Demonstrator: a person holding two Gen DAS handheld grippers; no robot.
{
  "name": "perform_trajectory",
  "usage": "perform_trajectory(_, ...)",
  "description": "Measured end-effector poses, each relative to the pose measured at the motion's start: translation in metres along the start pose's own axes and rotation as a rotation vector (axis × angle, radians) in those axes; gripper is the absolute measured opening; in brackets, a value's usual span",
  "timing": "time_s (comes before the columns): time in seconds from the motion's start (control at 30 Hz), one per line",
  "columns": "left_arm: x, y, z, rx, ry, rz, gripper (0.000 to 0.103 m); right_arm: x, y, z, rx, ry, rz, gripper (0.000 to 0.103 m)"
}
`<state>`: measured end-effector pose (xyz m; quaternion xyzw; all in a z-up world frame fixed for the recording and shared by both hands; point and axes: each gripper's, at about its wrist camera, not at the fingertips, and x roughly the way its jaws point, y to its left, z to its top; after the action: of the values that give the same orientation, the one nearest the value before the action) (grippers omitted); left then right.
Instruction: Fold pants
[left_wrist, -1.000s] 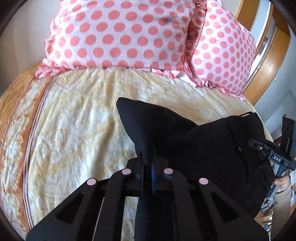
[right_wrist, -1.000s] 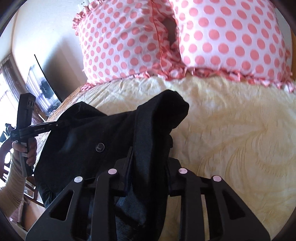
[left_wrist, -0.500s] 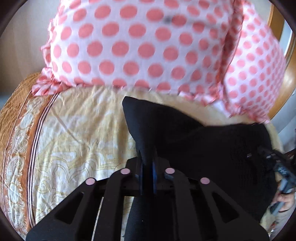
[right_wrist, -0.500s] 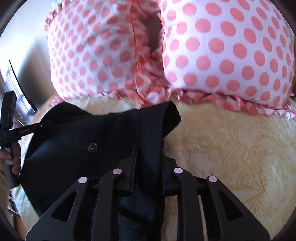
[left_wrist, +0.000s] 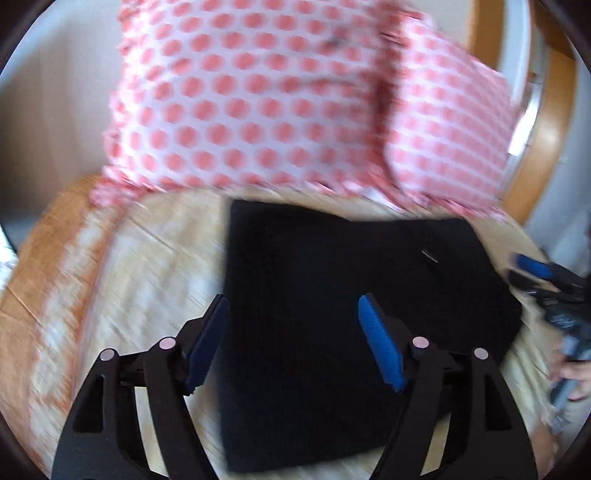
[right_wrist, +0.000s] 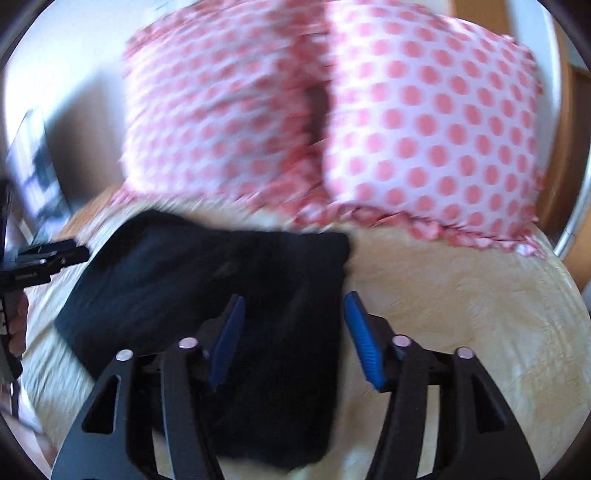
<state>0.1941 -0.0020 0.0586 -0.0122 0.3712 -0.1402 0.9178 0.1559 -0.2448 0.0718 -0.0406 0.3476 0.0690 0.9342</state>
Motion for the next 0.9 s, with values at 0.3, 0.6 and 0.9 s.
perform_trajectory(0.3,0.026,-0.042,-0.046,0.077,0.095,0.032,0.076,0.026,0.040,-0.027,-0.070,0.127,-0.049,0.063)
perform_trajectory(0.6,0.036,-0.042,-0.051,0.040,0.091,0.096,0.091,0.031,0.035,-0.034,0.002,0.151,-0.030,0.067)
perform_trajectory(0.9,0.042,-0.042,-0.050,0.037,0.104,0.111,0.095,0.034,0.032,-0.037,0.036,0.148,-0.006,0.073)
